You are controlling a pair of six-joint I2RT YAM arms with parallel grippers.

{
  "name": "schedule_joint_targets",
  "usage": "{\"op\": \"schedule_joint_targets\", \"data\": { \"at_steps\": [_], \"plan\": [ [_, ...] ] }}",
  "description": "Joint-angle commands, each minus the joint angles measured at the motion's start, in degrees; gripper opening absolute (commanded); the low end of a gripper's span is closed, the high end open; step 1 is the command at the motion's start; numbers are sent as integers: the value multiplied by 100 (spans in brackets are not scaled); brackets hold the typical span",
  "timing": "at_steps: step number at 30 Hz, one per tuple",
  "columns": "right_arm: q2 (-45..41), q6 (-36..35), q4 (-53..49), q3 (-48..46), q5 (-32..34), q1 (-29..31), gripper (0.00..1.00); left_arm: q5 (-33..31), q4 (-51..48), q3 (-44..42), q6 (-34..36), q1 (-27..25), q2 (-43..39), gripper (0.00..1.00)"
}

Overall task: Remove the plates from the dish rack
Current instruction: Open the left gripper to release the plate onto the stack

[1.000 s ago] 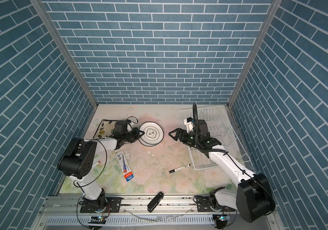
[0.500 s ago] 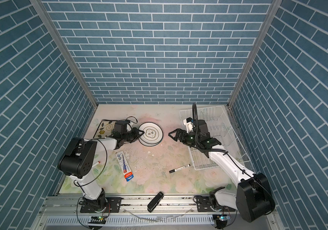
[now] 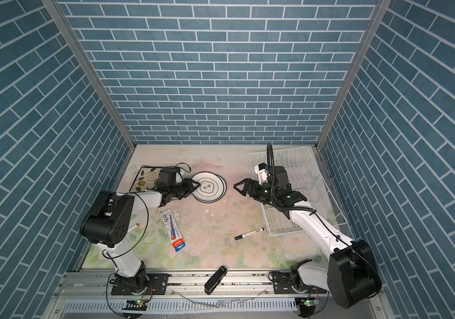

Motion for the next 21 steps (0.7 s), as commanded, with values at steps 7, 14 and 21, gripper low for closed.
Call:
{"op": "schedule_joint_targets", "data": {
  "at_steps": [7,14,21],
  "plan": [
    [-44,-235,-189,161,-32,8,97,-142,-392,233,413,18,-144,55],
    [-144,-370,-383,205,59,-5,97,-396,-993,431,671,18,-200,62],
    [-358,-451,-475,178,148,-83,97,-516,-1601,689,1026,0,-197,72]
  ]
}}
